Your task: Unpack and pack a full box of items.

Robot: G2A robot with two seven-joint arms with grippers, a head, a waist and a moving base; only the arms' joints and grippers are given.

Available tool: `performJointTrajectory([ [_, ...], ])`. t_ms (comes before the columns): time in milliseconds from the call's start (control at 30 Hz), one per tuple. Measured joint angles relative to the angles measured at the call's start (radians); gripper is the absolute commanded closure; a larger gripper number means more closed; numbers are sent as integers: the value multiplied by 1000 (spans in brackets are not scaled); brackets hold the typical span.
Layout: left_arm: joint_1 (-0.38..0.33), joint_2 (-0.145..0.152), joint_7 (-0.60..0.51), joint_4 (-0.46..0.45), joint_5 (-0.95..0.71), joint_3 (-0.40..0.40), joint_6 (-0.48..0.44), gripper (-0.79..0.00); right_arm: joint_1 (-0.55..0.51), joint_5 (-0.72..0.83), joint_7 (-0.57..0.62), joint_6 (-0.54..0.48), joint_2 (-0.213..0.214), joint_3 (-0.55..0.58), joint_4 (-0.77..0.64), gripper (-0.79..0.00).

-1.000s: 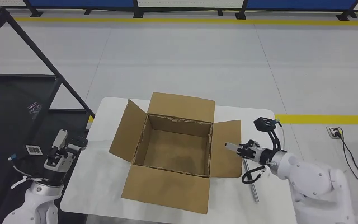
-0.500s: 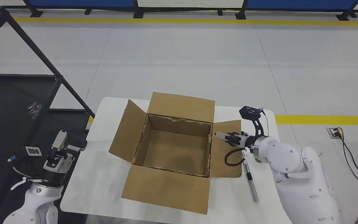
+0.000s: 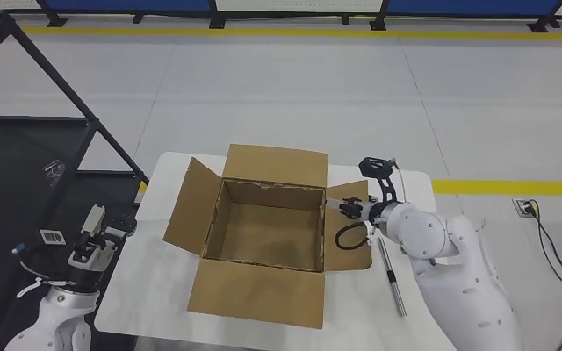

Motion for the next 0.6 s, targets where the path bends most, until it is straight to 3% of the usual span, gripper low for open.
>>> performJointTrajectory([
  [167,0,0,0,0,0,0,0,-785,-67,-112,-5,-14,18,39,-103,-785],
  [333,0,0,0,0,0,0,0,-785,-236,-250,58,-70,49,140,-285,-785],
  [600,0,0,0,0,0,0,0,-785,-540,-134,111,-226,77,376,-463,-785],
])
